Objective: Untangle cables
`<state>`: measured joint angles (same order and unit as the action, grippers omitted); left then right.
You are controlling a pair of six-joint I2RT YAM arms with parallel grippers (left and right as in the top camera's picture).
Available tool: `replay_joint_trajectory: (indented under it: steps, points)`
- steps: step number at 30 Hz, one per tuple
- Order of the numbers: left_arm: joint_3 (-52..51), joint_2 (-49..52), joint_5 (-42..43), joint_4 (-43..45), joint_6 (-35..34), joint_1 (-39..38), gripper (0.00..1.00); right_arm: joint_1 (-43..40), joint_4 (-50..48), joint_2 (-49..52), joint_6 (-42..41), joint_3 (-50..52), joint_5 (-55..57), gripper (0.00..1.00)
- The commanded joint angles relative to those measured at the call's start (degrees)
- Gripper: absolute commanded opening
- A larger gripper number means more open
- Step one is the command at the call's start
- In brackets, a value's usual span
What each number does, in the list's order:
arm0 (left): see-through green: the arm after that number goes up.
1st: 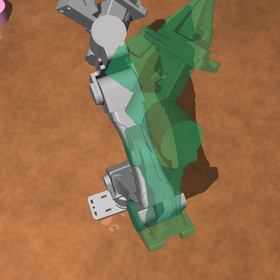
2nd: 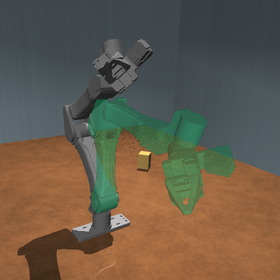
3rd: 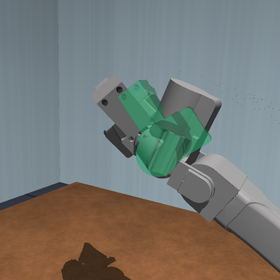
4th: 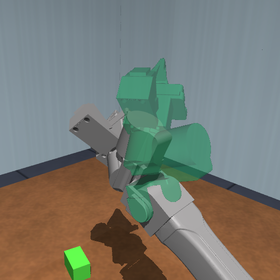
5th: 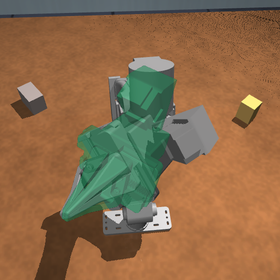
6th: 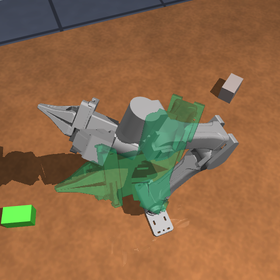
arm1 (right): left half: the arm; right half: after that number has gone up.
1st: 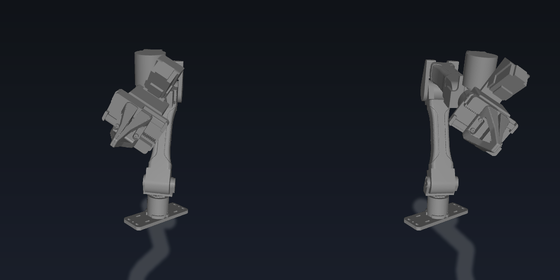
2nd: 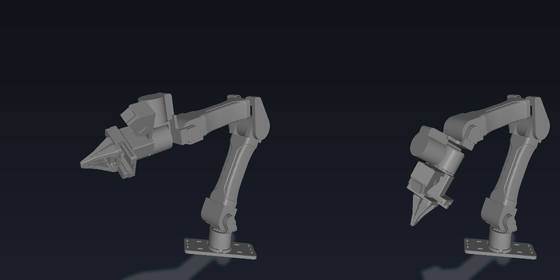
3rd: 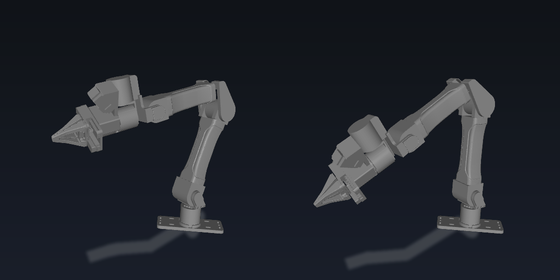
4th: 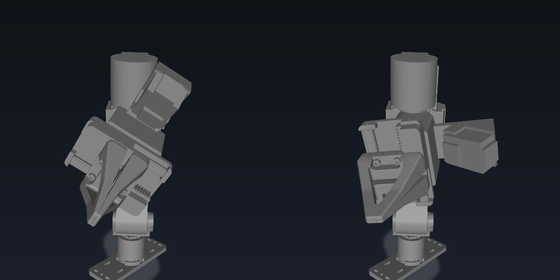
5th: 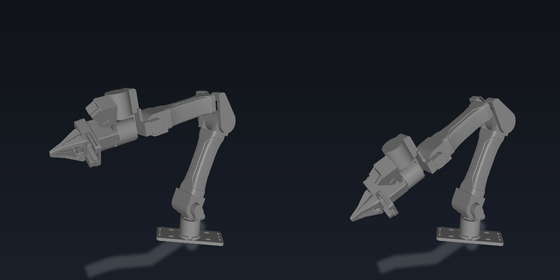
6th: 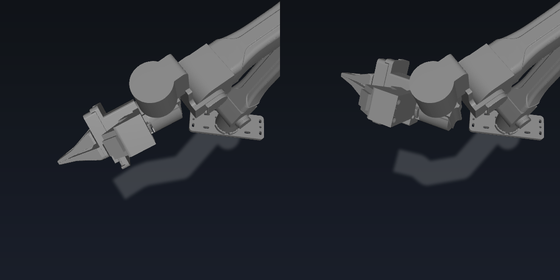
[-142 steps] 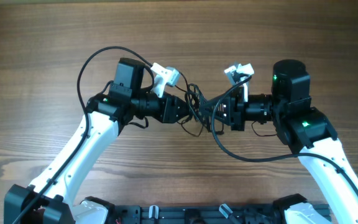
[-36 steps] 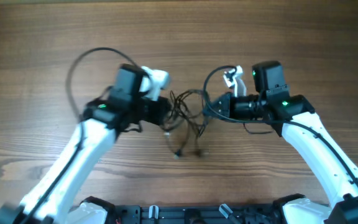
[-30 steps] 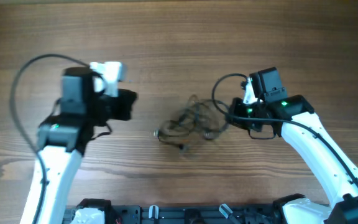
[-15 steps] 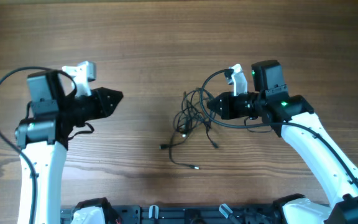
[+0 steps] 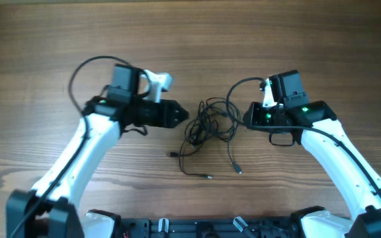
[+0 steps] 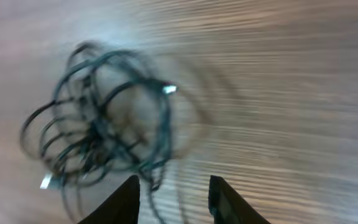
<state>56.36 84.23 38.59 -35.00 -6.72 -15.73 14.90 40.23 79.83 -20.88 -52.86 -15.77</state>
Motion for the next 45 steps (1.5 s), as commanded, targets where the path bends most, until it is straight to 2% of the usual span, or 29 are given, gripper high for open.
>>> replay_joint_trajectory:
  steps: [1, 6, 13, 14, 16, 17, 19, 22, 24, 29, 35, 38, 41, 45]
  points:
    - [0.11, 5.64, -2.21, 3.78, 0.22, -5.40, 0.57, 0.02, -0.11, 0.22, 9.01, -0.28, -9.84, 0.38]
    - [0.11, 12.46, -6.25, 7.96, 0.22, -11.45, 0.60, 0.02, -0.24, 0.55, 8.68, -0.13, -8.59, 0.44]
    - [0.11, 16.83, -14.25, 8.41, -0.24, -16.68, 0.62, 0.02, 0.35, 0.55, 3.89, -0.07, -3.52, 0.44]
    - [0.11, 16.83, -14.25, 8.48, -1.40, -17.35, 0.53, 0.02, 0.81, 0.55, 3.02, -0.07, -3.28, 0.44]
    - [0.20, 16.81, -13.86, 8.50, -3.85, -18.18, 0.13, 0.02, 1.99, 0.55, 1.01, -0.07, -1.18, 0.43]
    - [0.48, 16.44, -12.52, 8.44, -4.76, -18.16, 0.04, 0.02, 2.56, 0.55, 0.96, -0.07, -0.44, 0.43]
    - [1.42, 15.21, -8.76, 8.44, -5.84, -17.62, 0.04, 0.02, 2.93, 0.55, 1.09, -0.07, -0.37, 0.43]
    - [5.51, 9.79, 2.51, 8.48, -8.66, -14.71, 0.04, 0.02, 3.17, 0.55, 2.69, -0.07, -1.14, 0.40]
    - [7.72, 5.92, 5.20, 8.59, -10.60, -12.66, 0.04, 0.02, 2.93, 0.55, 5.62, -0.04, -4.59, 0.39]
    - [8.17, -2.10, 5.97, 8.90, -10.75, -11.67, 0.04, 0.02, -0.04, 0.55, 7.43, -0.07, -13.07, 0.39]
    - [8.17, -2.91, 5.97, 8.98, -10.73, -12.17, 0.04, 0.02, -8.15, 0.55, 6.71, -0.07, -32.28, 0.41]
    - [8.17, -2.91, 6.01, 8.98, -10.73, -12.17, 0.04, 0.04, -10.38, 0.55, 5.25, -0.07, -33.31, 0.41]
    - [8.17, -2.91, 9.68, 10.64, -10.73, -12.17, 0.04, 0.04, -12.17, 0.55, 6.49, -0.04, -30.88, 0.41]
    - [8.17, -2.91, 16.13, 16.06, -13.53, -12.15, 0.04, 1.01, -12.76, 0.55, 22.95, -0.04, -29.73, 0.47]
